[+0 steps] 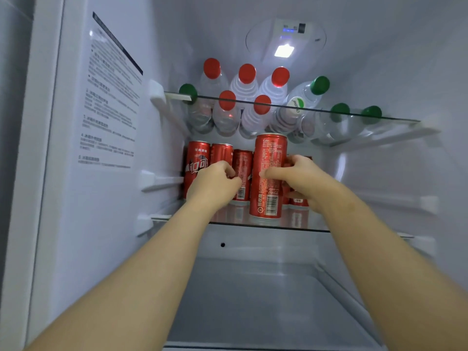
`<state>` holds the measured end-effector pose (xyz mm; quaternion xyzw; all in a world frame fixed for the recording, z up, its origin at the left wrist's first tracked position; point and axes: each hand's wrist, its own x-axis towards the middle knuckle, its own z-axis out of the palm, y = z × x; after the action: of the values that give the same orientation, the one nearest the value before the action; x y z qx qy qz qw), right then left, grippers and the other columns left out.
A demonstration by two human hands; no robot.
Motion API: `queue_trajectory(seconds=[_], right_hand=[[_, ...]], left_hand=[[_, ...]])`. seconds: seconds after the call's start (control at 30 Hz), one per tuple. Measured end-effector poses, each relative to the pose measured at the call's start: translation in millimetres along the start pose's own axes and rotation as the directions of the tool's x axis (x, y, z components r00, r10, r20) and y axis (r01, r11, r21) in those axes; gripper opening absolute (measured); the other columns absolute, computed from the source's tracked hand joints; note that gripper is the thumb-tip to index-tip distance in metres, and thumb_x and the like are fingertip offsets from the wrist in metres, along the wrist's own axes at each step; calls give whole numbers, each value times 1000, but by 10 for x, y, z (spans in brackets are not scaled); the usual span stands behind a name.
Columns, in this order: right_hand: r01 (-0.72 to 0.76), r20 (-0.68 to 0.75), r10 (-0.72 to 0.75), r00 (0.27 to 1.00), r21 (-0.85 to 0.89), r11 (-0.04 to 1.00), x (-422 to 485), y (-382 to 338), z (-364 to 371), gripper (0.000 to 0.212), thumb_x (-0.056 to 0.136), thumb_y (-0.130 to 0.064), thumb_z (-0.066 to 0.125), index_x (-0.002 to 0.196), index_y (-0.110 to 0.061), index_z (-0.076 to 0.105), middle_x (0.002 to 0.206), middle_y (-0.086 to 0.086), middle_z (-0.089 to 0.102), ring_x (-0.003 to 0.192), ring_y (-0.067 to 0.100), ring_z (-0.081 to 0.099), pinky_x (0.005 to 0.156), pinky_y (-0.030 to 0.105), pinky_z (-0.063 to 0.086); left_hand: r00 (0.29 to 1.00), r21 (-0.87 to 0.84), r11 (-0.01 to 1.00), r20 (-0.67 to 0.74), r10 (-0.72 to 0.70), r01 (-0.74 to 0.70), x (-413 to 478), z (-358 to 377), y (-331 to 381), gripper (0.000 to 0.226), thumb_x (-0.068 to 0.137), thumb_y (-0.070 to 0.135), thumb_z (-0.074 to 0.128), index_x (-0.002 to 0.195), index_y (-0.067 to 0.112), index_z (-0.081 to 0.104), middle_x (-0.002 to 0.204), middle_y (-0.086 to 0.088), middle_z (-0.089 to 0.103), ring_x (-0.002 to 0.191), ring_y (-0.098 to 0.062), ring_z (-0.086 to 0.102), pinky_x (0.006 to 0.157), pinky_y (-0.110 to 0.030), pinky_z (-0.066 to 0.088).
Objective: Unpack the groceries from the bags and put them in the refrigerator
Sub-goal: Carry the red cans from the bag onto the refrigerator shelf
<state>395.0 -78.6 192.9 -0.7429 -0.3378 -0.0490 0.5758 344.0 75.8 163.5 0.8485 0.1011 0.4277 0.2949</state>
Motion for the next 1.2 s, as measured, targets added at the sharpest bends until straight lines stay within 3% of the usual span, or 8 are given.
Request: queue_trajectory(seconds=[0.1, 0.3, 0.43, 0.6, 0.83, 1.03, 1.2], right_hand=[[14, -25, -14, 1000, -25, 1000, 45, 58, 15, 43, 78, -13, 72, 116, -16, 52, 90, -7, 59, 78, 6, 56, 61, 22, 43], [39, -32, -42, 999, -88, 995, 210, 96, 118, 42, 77, -17, 74, 114, -15, 55, 85, -8, 57, 71, 3, 54, 57, 18, 41], [24, -52, -31, 998, -135, 991, 378, 148, 207, 45, 75, -18, 76, 114, -13, 56, 103, 2, 64, 81, 13, 58, 70, 26, 47], [-30, -60, 19, 998, -183, 983, 608, 225, 296, 39, 76, -20, 76, 110, -13, 57, 103, 5, 64, 84, 18, 61, 71, 31, 51], [-89, -93, 68, 993, -237, 967, 926, 326, 436, 43, 79, -23, 73, 114, -9, 50, 100, 9, 60, 88, 25, 61, 71, 38, 56], [-121, -98, 101, 990, -215, 969, 1088, 360, 530, 45, 80, -23, 73, 115, -9, 48, 100, 10, 58, 89, 27, 61, 74, 41, 57], [-92, -153, 65, 986, -178, 980, 1119, 444, 559, 52, 77, -16, 76, 118, -9, 45, 111, 11, 57, 93, 28, 62, 71, 41, 59]], left_hand=[[1000, 24, 1000, 12, -15, 15, 45, 23, -43, 17, 88, 29, 55, 104, 23, 58, 99, 5, 55, 92, -17, 55, 81, -33, 50], [999, 147, 989, 41, -24, 18, 218, 64, -79, 22, 89, 30, 54, 109, 22, 57, 100, 2, 54, 90, -18, 54, 80, -34, 49], [995, 273, 962, 100, -19, -9, 348, 109, -110, 23, 88, 28, 55, 109, 19, 58, 107, -2, 59, 92, -22, 57, 82, -37, 52], [991, 351, 931, 120, 62, -101, 570, 99, -111, 21, 86, 23, 54, 105, 14, 59, 106, -6, 62, 89, -23, 57, 73, -33, 48], [971, 503, 833, 64, 232, -232, 665, 214, -262, 28, 86, 22, 52, 112, 13, 54, 112, -8, 53, 101, -29, 55, 71, -35, 41], [983, 516, 837, 91, 159, -183, 695, 173, -359, 41, 87, 26, 53, 127, 20, 46, 121, -6, 46, 111, -29, 50, 87, -40, 45], [988, 535, 832, 97, 116, -150, 693, 196, -370, 43, 88, 26, 53, 130, 22, 43, 123, -7, 43, 112, -31, 49, 87, -41, 45]])
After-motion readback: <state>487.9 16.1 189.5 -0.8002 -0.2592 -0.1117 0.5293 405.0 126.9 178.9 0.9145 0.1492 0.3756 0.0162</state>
